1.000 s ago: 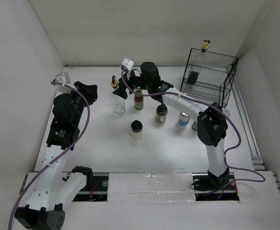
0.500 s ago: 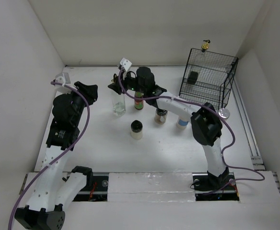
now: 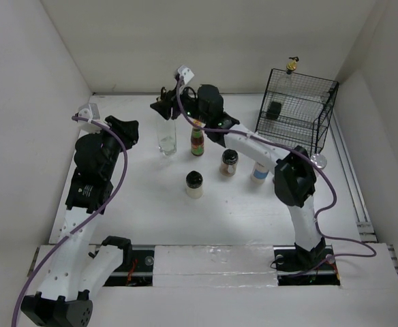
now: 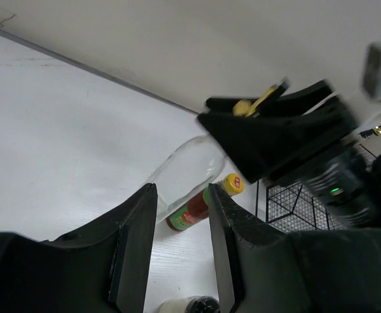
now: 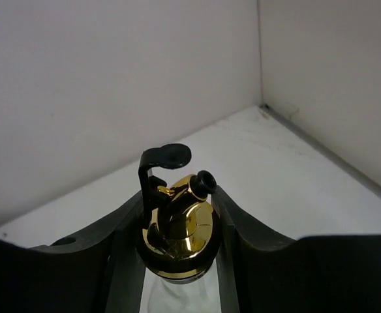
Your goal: Organize the condiment bottles
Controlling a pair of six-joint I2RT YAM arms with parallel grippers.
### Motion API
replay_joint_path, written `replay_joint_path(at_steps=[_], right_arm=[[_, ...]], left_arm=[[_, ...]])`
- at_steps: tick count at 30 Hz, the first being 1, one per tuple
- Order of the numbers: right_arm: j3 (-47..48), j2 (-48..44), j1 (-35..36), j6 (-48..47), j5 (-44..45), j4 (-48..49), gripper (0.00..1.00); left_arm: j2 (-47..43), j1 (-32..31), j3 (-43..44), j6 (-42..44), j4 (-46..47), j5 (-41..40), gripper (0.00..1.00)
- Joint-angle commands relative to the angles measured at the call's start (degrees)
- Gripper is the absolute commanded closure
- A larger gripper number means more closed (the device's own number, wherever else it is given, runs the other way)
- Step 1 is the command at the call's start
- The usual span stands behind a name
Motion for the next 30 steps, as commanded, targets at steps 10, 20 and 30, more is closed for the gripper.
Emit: replay_joint_path(at_steps=[10, 20, 30], right_arm=[[9.80, -19.45, -10.52, 4.54, 5.47, -1.88, 0.99], [8.30, -28.33, -28.17, 3.40, 8.63, -13.23, 1.00], [6.36, -29.48, -45.50, 2.78, 8.54, -18.42, 1.00]], left_arm=[[-0.67, 0.64, 1.68, 0.21, 1.67, 0.05, 0.67], [-0.67, 0.64, 1.68, 0.21, 2.19, 1.28, 0.64], [0.47, 0.64, 1.68, 0.21, 2.19, 2.60, 0.50]])
